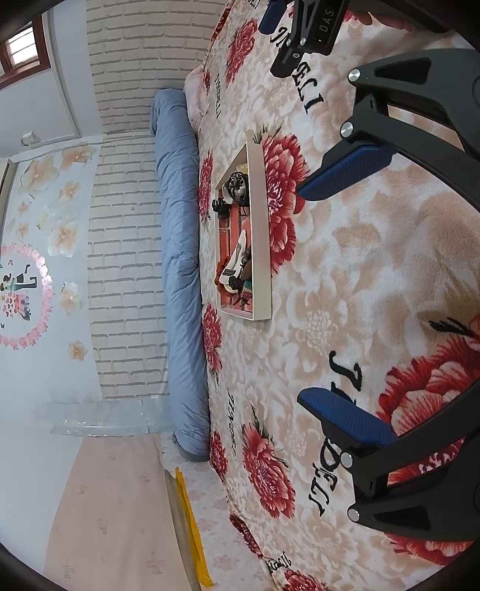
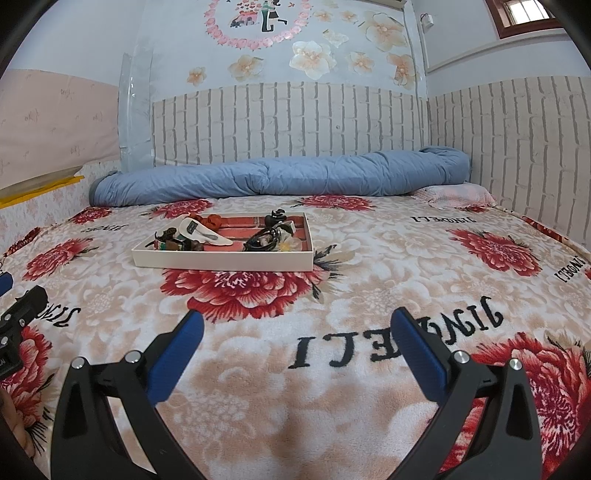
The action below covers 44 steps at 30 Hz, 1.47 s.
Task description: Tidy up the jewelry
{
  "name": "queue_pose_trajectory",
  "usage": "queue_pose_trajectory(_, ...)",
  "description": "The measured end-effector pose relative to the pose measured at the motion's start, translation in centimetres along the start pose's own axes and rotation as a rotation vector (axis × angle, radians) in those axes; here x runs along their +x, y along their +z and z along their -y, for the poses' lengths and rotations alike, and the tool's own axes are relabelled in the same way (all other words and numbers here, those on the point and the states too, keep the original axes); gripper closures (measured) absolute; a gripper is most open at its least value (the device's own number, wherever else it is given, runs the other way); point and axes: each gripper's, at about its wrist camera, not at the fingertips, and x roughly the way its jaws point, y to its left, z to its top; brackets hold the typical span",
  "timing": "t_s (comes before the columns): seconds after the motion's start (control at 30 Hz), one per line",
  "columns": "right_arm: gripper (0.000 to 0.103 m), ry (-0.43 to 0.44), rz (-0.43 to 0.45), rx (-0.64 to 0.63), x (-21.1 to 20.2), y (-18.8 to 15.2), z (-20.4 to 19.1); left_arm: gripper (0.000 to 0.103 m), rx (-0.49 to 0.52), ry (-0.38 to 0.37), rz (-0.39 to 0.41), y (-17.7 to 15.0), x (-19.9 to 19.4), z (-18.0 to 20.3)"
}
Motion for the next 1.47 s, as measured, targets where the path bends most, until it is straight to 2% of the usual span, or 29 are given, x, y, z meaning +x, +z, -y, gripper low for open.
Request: queue_pose_trajectory(1.47,0.004,0.000,0.000,-0.002,-0.07,0.02,-0.07,0.005,-0.005,0.007,-0.009,-0.10,0.13,0.31)
